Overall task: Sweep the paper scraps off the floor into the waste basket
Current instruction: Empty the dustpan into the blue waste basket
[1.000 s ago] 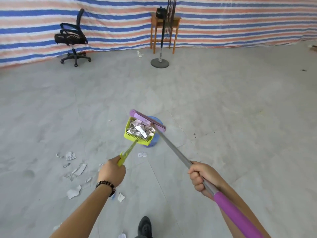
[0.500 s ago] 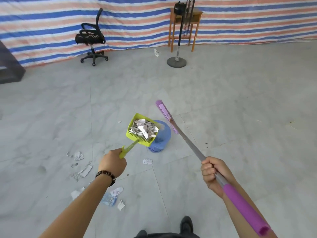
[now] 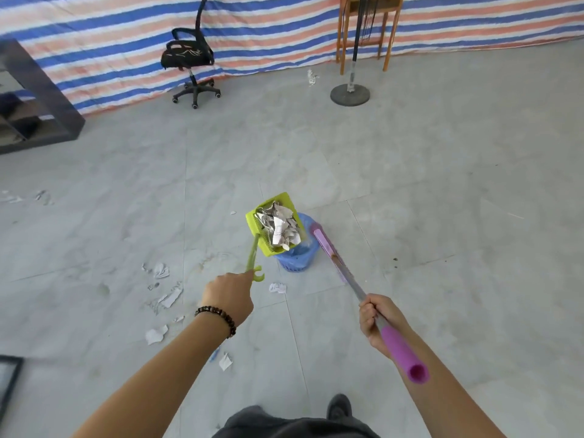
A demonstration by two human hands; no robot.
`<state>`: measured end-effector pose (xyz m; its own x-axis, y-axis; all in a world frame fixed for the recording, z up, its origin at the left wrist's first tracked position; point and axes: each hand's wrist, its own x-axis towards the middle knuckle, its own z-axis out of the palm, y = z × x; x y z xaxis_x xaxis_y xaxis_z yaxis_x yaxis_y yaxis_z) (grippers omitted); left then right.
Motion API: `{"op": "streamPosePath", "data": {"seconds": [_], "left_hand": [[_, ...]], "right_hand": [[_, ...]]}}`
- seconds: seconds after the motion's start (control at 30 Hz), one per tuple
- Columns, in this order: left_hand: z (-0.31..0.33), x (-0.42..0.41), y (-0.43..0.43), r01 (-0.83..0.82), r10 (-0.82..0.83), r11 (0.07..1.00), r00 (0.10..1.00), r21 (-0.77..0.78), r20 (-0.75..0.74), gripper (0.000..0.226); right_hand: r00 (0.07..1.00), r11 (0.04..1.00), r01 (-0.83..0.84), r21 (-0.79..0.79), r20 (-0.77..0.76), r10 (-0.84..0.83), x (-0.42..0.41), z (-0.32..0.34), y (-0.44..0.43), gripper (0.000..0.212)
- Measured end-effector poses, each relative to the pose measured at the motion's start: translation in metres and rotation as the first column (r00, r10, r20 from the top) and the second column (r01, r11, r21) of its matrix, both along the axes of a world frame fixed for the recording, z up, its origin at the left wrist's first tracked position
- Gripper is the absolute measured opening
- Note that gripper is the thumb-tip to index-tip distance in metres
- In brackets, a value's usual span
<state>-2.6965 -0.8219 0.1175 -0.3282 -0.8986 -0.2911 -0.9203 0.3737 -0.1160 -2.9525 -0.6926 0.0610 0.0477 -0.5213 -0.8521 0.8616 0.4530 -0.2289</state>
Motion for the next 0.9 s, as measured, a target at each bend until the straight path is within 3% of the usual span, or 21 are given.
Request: {"op": "streamPosePath", "data": {"seconds": [0.1, 0.23, 0.33, 0.4, 0.47, 0.57, 0.63, 0.77, 0.83, 0.9], "left_hand": [[-0.004, -0.023, 0.005, 0.078, -0.078, 0.997, 0.996, 0.014, 0.037, 0.052], [-0.01, -0.037, 0.002, 0.061, -0.055, 0.992, 0.997, 0.112, -0.06, 0.042], [-0.017, -0.033, -0.004, -0.052, 0.131, 0.926, 0.974, 0.374, -0.187, 0.034], [-0.023, -0.027, -0.01, -0.192, 0.493, 0.72, 0.818, 0.667, -0.296, 0.035], [-0.03, -0.019, -0.014, -0.216, 0.782, 0.432, 0.574, 0.875, -0.244, 0.03], [-0.036, -0.008, -0.019, -0.097, 0.955, 0.086, 0.29, 0.992, -0.054, 0.013], [-0.043, -0.002, -0.023, 0.031, 0.985, -0.063, 0.166, 0.998, 0.058, 0.013], [-0.064, 0.001, -0.028, 0.158, 0.985, -0.169, 0.065, 0.973, 0.161, 0.018], [-0.073, -0.003, -0.029, 0.152, 0.984, -0.178, 0.007, 0.972, 0.179, 0.015], [-0.076, -0.01, -0.032, 0.121, 0.993, -0.121, 0.001, 0.985, 0.122, 0.009]], "right_hand": [[0.998, 0.999, 0.05, -0.012, 0.047, -0.049, -0.006, -0.009, 0.001, 0.034], [0.982, 0.988, 0.146, -0.048, 0.131, -0.138, -0.004, -0.008, 0.0, 0.022], [0.981, 0.987, 0.157, -0.041, 0.119, -0.151, 0.003, -0.008, 0.001, 0.028], [0.978, 0.983, 0.174, -0.05, 0.121, -0.167, 0.008, -0.005, 0.001, 0.022], [0.979, 0.981, 0.185, -0.052, 0.098, -0.18, 0.013, -0.004, 0.001, 0.021], [0.983, 0.985, 0.173, -0.017, 0.065, -0.172, 0.021, -0.004, -0.001, 0.027], [0.986, 0.988, 0.156, -0.005, 0.055, -0.155, 0.028, -0.003, -0.005, 0.029], [0.989, 0.99, 0.141, 0.018, 0.035, -0.142, 0.041, -0.003, -0.012, 0.031], [0.99, 0.989, 0.142, 0.033, 0.017, -0.142, 0.047, -0.003, -0.015, 0.032], [0.99, 0.99, 0.138, 0.038, -0.003, -0.138, 0.052, -0.001, -0.018, 0.033]]}}
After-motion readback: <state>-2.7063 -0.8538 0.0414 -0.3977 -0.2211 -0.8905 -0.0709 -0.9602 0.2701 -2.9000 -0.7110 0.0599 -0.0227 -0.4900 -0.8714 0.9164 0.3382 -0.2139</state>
